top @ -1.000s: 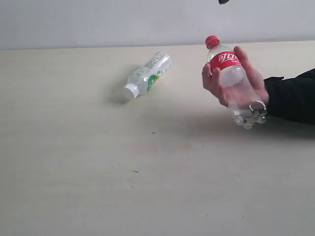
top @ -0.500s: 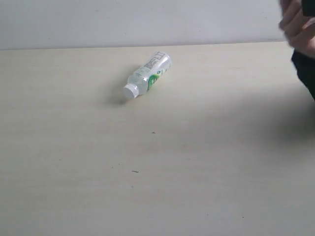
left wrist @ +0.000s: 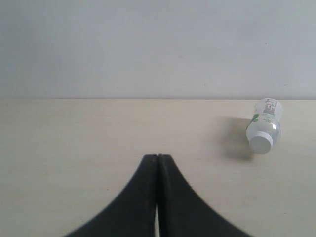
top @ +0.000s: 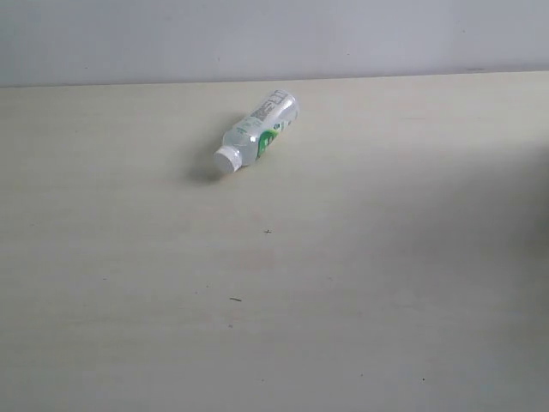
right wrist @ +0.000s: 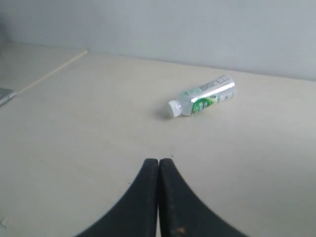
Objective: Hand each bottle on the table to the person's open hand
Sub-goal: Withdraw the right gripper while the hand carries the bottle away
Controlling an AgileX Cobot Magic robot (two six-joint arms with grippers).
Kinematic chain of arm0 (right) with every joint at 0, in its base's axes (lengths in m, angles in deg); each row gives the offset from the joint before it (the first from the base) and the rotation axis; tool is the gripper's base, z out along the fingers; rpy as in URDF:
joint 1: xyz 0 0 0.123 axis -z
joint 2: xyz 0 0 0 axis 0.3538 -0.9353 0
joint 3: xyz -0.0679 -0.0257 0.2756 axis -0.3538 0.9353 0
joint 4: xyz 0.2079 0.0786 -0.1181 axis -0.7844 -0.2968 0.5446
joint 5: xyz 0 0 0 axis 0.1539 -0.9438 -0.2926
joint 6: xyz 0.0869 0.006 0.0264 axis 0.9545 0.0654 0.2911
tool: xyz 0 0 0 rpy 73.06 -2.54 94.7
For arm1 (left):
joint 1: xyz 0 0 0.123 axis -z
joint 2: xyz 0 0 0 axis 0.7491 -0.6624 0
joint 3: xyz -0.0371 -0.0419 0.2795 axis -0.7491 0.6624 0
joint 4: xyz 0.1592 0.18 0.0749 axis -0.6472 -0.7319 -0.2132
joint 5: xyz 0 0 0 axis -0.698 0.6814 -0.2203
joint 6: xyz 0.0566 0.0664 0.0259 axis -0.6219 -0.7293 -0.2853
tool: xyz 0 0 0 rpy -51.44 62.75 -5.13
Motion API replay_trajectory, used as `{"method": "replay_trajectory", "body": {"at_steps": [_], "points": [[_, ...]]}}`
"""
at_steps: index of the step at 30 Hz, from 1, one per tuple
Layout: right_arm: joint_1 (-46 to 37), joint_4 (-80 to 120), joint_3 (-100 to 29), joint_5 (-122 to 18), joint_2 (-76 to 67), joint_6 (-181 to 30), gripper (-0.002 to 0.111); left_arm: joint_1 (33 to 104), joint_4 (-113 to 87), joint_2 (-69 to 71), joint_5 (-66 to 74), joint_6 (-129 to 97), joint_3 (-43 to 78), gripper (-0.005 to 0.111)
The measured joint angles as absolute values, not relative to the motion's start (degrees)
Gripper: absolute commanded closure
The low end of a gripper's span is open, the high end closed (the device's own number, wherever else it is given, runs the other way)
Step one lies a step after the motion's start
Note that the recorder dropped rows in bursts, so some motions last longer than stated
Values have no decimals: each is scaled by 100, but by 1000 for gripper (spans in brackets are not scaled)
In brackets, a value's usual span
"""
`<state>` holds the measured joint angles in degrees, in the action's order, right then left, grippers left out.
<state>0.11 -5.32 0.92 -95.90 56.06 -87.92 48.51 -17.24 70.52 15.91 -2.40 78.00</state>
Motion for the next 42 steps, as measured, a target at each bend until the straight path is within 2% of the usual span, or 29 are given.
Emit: {"method": "replay_trajectory", "body": {"at_steps": [9, 42], "points": [[11, -635, 178, -9385, 6368, -8796, 108, 4851, -1724, 7052, 1591, -240, 7800, 107], [11, -656, 178, -9350, 6376, -8796, 108, 4851, -1724, 7052, 1591, -240, 7800, 107]]}}
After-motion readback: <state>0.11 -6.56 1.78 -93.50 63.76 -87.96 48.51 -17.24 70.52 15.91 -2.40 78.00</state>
